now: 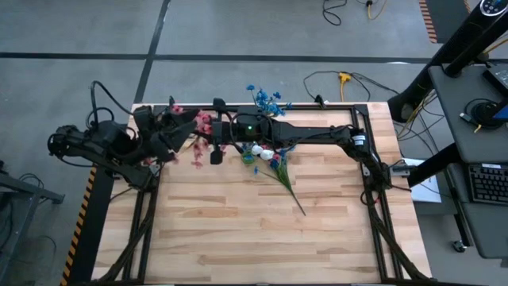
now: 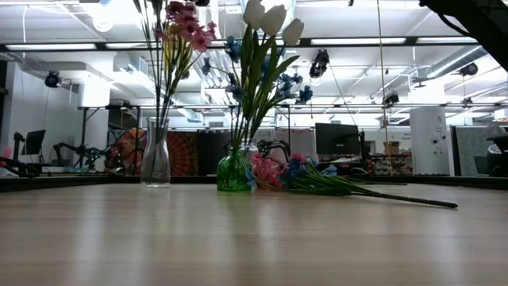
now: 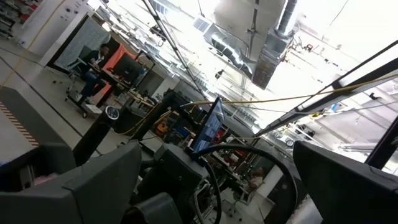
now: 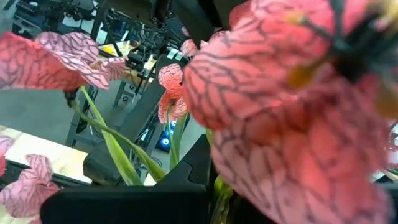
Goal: Sort flowers into vase by color
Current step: Put the bottom pink flowers into the left transparent vase
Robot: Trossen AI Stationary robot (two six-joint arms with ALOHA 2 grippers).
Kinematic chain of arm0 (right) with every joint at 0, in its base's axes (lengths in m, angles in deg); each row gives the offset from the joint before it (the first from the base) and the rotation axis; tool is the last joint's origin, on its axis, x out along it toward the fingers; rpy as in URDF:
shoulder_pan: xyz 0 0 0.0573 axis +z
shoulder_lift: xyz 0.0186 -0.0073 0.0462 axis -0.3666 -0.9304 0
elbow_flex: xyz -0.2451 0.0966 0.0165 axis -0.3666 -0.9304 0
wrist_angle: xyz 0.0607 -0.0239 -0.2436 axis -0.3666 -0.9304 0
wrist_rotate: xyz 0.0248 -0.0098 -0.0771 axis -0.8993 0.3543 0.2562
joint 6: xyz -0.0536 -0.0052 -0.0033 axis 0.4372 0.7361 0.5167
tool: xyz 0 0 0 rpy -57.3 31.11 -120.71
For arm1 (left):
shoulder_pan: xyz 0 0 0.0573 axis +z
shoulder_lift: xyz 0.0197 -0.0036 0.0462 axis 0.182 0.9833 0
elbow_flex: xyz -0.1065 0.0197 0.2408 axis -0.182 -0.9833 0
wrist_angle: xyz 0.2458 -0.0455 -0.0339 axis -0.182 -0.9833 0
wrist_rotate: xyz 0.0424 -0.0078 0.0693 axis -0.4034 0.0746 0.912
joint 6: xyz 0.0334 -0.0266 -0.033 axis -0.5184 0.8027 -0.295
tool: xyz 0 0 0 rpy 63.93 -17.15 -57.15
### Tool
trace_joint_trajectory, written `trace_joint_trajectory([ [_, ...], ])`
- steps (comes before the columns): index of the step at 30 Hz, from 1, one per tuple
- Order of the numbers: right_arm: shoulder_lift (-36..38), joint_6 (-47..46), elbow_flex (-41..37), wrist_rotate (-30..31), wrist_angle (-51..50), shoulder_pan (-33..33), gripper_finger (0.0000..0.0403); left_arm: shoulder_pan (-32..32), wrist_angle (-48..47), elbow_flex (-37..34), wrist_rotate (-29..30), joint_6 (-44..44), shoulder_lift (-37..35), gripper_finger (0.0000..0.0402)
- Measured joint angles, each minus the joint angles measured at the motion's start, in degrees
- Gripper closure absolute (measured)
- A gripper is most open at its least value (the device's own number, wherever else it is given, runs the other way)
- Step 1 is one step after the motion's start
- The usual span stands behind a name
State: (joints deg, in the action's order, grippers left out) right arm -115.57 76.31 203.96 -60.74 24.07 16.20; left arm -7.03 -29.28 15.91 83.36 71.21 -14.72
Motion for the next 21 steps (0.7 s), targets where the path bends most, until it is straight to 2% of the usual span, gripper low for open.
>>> trace_joint_trajectory([
  [21,0.0,1.9,0.0,0.1,-1.5,0.0,0.0390,0.0,0.7,0.0,1.2,-0.5,-3.7,0.0002],
])
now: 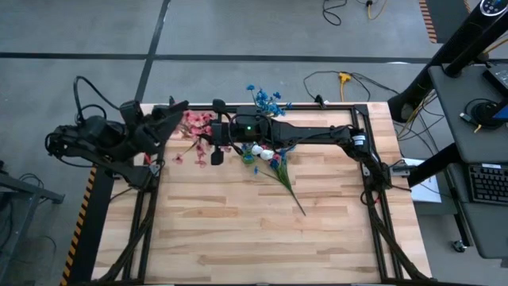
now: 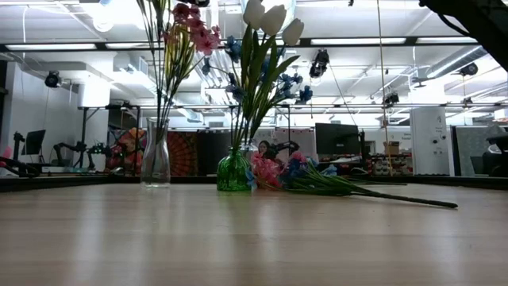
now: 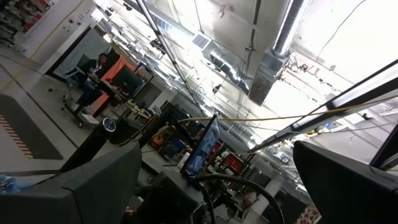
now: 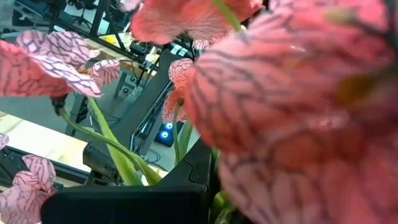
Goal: Sort flowers into vase by color
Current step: Put the bottom pink flowers into the left transparent vase
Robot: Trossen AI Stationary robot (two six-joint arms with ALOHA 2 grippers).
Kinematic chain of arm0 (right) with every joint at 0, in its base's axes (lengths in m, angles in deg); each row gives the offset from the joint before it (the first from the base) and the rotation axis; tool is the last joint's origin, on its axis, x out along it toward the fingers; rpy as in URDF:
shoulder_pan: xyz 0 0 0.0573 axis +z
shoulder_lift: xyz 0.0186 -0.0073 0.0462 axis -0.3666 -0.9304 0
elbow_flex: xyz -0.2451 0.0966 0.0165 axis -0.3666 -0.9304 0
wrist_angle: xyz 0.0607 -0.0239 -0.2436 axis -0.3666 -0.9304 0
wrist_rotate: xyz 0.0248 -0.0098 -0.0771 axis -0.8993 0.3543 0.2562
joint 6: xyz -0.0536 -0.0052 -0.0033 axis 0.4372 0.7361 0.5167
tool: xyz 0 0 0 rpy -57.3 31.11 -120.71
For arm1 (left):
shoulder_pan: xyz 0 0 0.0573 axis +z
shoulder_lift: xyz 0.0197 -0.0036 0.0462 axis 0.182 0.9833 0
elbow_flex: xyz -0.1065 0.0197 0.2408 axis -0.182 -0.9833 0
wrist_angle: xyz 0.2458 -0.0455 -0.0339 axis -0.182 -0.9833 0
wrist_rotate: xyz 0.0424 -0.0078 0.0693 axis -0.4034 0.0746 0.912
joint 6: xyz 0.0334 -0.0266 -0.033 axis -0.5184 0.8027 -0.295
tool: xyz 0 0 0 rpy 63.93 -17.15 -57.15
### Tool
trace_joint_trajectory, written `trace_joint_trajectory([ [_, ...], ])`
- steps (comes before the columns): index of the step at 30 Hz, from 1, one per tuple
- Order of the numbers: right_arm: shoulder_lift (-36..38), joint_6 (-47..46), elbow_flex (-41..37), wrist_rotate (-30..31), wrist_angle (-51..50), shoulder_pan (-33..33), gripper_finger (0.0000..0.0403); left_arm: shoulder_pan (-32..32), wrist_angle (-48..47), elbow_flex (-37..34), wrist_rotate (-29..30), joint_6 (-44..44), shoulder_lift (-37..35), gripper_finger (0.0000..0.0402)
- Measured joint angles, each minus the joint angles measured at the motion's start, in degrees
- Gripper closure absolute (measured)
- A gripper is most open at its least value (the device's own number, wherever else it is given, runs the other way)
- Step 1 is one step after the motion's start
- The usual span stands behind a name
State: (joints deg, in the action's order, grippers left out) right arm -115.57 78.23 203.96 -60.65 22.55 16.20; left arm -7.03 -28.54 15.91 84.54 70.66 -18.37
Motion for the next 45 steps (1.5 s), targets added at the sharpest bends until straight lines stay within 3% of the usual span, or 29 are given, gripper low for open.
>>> trace_joint_trajectory([
  [17,0.0,-0.2,0.0,0.1,0.0,-0.8,0.0390,0.0,0.9,0.0,-0.9,0.7,-0.9,0.0002],
  [25,0.0,0.1,0.0,0.1,0.0,-0.7,0.0390,0.0,0.5,0.0,-5.6,-9.4,-0.6,0.0002],
  [35,0.0,0.3,0.0,0.1,-0.4,-0.7,0.0390,0.0,-3.2,0.0,-4.1,-7.5,-1.1,0.0002],
  [45,0.0,0.5,0.0,0.1,-0.3,-0.8,0.0390,0.0,-3.2,0.0,-8.0,-7.5,-1.1,0.0002],
])
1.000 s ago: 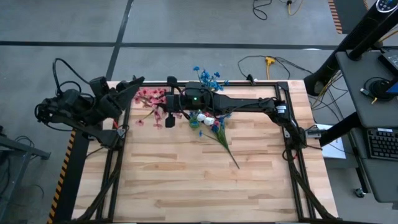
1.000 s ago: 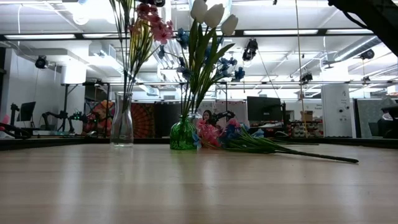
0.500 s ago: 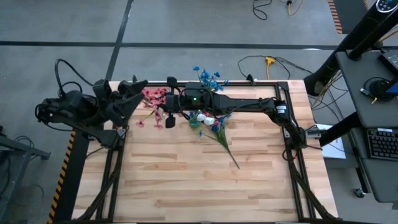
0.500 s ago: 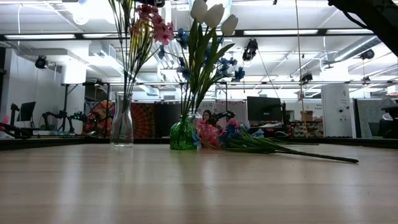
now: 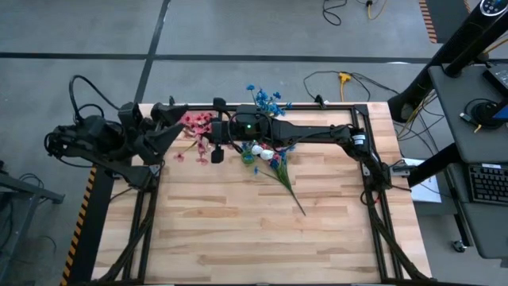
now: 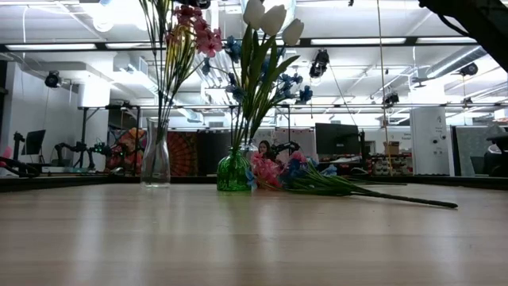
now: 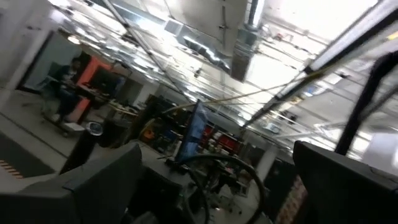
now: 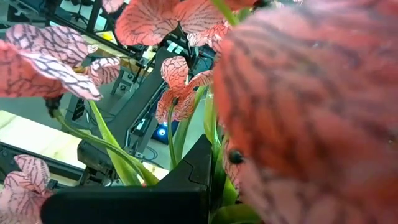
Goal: Sort flowers into vase by color
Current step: Put the bottom pink flowers into the left transparent vase
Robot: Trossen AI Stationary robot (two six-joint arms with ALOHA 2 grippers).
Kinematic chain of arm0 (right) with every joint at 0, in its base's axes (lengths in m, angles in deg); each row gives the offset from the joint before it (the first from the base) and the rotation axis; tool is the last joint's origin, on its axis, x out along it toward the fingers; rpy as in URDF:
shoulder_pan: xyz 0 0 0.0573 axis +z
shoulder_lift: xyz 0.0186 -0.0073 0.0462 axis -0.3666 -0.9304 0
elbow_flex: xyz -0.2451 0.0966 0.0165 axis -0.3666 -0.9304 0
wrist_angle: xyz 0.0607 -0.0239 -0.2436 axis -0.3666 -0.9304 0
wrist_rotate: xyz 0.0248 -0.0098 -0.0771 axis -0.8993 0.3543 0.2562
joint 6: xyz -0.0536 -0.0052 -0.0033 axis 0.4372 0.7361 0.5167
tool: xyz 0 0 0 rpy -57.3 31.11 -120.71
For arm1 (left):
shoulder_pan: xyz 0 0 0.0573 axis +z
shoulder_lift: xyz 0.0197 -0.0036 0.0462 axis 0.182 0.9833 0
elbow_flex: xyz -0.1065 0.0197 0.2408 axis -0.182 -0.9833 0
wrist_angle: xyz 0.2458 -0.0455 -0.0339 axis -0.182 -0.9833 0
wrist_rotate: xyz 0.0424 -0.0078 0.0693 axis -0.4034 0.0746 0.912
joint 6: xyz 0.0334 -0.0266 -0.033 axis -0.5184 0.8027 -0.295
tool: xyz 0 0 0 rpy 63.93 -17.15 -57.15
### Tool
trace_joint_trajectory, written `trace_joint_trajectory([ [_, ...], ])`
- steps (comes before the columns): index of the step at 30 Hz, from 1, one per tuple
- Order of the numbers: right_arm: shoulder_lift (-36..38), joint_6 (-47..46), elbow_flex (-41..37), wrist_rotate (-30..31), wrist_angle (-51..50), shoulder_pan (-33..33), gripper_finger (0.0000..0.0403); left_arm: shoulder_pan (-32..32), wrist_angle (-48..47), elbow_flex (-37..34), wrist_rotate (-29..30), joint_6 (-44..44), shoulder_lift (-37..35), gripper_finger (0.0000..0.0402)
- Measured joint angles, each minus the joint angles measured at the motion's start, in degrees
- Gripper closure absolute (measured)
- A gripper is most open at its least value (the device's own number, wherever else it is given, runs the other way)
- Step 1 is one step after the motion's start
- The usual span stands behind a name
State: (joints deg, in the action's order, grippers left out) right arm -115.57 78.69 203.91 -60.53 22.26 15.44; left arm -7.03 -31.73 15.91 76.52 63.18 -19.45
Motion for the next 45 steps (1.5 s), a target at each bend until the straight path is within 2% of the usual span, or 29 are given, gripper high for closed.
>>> trace_joint_trajectory([
  [4,0.0,0.0,0.0,-0.1,0.1,-0.3,0.0390,0.0,-0.1,0.0,-8.1,-1.2,0.2,0.0002],
  [6,0.0,-0.1,0.0,-0.1,0.2,-0.6,0.0390,0.0,0.0,0.0,-9.8,-1.8,0.2,0.0002],
  [14,0.0,-0.4,0.0,1.9,0.1,-1.0,0.0390,0.0,-0.6,0.0,-9.5,-1.1,0.2,0.0002],
  [24,0.0,0.2,0.0,3.2,0.0,-1.1,0.0390,0.0,-6.4,0.0,-7.5,3.4,-2.4,0.0002],
  [45,0.0,0.6,0.0,4.5,0.1,-1.2,0.0390,0.0,-7.8,0.0,-7.6,9.9,-4.6,0.0002],
])
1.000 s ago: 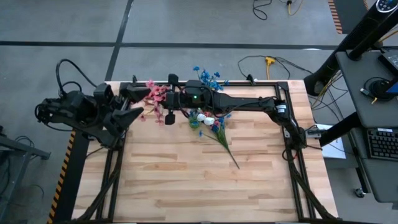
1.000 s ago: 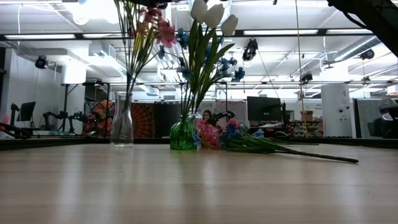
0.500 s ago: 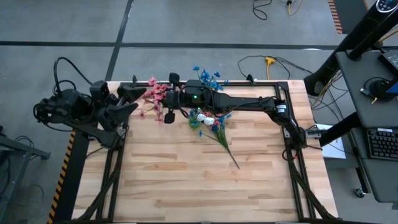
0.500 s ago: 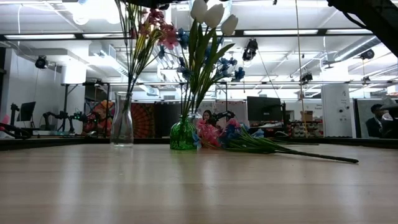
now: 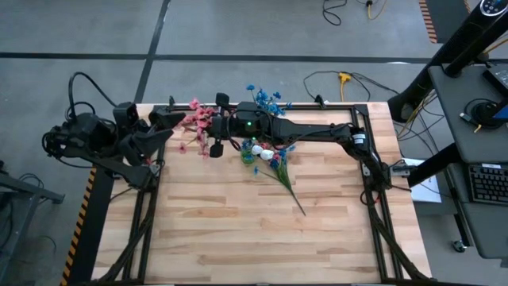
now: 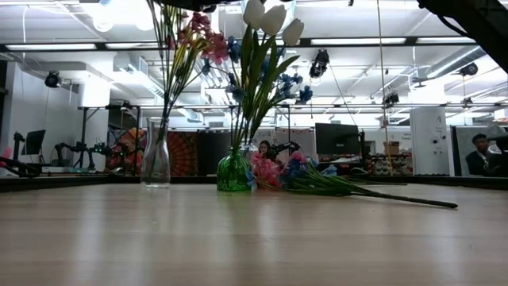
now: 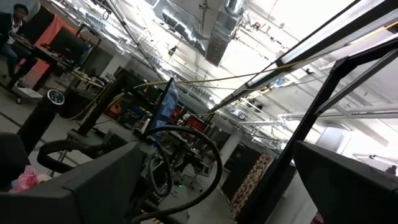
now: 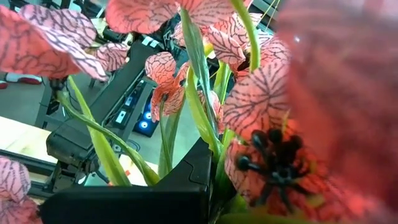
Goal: Sort flowers into vase by color
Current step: Put the bottom pink flowers into the left transparent vase
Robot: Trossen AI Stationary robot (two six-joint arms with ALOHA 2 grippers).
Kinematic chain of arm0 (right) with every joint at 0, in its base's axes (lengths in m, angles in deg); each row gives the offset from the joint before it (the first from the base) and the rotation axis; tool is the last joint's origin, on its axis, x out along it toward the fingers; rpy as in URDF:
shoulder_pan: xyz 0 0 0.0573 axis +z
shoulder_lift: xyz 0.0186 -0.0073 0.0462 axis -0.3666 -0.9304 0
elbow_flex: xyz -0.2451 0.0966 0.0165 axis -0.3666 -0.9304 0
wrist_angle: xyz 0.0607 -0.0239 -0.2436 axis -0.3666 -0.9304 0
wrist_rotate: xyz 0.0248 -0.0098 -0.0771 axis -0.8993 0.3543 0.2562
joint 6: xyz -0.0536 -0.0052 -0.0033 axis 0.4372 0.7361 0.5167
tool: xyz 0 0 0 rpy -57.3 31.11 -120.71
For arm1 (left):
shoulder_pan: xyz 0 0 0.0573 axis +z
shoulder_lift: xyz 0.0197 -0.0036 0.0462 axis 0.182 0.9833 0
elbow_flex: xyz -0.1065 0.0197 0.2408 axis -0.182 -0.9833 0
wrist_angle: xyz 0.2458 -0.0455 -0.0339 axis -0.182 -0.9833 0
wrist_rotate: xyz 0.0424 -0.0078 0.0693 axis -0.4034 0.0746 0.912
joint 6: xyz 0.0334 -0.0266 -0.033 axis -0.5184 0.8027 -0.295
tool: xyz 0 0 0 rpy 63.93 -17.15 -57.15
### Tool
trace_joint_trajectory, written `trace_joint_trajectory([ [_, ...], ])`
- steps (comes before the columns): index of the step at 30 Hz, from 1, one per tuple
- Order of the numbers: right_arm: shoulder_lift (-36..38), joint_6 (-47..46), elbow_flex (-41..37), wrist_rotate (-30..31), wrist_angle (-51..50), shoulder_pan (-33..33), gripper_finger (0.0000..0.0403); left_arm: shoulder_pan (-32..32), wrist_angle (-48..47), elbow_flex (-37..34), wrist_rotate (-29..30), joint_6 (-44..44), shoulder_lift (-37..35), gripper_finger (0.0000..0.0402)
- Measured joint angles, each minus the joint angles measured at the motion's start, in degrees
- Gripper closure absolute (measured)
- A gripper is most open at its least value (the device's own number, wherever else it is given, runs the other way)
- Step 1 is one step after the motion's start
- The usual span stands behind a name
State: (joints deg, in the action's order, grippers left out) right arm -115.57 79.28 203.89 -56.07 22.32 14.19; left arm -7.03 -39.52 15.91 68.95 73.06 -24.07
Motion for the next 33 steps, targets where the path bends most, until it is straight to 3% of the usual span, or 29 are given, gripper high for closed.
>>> trace_joint_trajectory([
  [33,0.0,-0.2,-0.1,0.5,-0.8,-0.4,0.0390,0.0,0.4,0.0,-0.3,3.2,-2.7,0.0002],
])
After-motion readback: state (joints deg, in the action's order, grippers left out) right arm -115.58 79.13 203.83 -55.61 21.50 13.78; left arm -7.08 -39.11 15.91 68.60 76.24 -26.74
